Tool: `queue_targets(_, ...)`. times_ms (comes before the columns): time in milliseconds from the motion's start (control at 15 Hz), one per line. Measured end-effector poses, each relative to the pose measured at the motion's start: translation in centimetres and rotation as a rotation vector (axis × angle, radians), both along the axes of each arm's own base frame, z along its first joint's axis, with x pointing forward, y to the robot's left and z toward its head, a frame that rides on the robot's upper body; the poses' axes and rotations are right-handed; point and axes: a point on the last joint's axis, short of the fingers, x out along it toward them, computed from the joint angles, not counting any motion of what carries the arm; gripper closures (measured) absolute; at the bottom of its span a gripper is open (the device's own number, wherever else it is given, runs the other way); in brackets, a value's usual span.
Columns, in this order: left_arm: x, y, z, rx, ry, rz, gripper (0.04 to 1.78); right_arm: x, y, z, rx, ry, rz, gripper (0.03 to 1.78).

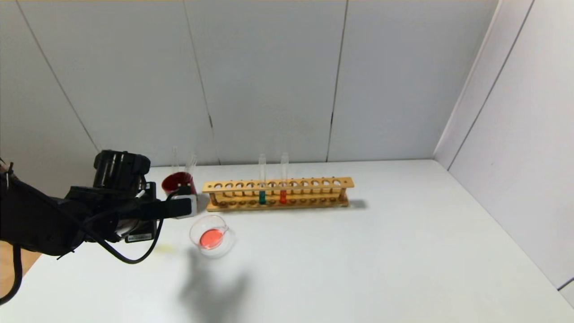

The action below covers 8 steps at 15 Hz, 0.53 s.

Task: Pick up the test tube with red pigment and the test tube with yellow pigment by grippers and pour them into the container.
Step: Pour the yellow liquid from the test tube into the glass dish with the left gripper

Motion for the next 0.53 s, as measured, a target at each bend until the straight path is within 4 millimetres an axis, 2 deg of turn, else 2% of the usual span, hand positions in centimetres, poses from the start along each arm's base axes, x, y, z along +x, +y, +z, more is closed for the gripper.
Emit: queue_targets(533,1.4,-1.4,-1.4,0.079,0.031,0.0,1.51,0.0,0.0,0.0,0.0,0.0,0.0,0.06)
